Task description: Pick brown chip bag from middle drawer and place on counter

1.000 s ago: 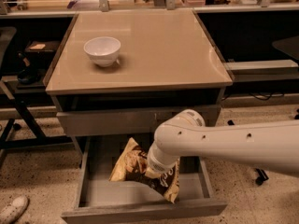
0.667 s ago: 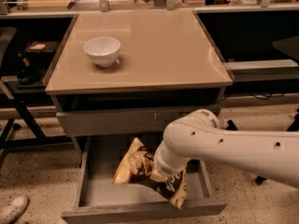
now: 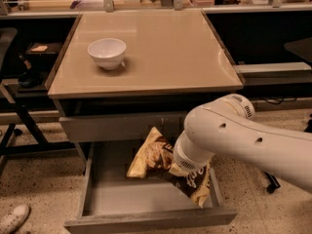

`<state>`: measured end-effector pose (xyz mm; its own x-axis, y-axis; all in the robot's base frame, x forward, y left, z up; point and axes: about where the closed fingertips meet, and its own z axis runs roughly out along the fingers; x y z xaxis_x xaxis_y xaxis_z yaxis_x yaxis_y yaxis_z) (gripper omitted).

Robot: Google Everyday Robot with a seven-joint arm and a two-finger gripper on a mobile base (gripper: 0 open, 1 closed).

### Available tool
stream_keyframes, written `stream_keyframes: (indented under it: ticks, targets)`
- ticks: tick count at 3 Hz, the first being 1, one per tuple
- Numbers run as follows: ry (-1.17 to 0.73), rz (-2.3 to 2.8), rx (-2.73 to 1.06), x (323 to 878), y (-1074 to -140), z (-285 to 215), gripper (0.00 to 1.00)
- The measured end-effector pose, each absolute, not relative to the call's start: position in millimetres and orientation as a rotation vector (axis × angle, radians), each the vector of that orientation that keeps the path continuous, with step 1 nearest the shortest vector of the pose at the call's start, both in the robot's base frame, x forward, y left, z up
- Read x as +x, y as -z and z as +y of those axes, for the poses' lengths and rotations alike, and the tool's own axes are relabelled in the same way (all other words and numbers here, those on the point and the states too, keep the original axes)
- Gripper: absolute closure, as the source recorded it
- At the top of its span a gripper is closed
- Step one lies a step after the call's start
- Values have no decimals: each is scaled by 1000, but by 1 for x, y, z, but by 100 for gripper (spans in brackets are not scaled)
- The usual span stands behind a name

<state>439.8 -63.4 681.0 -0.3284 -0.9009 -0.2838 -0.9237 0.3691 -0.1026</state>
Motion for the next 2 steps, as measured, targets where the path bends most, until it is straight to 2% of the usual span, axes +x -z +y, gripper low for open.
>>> stream_keyframes:
  ticks: [2]
  targets:
    - [-84,2345,-1577,445,-712,-77,100]
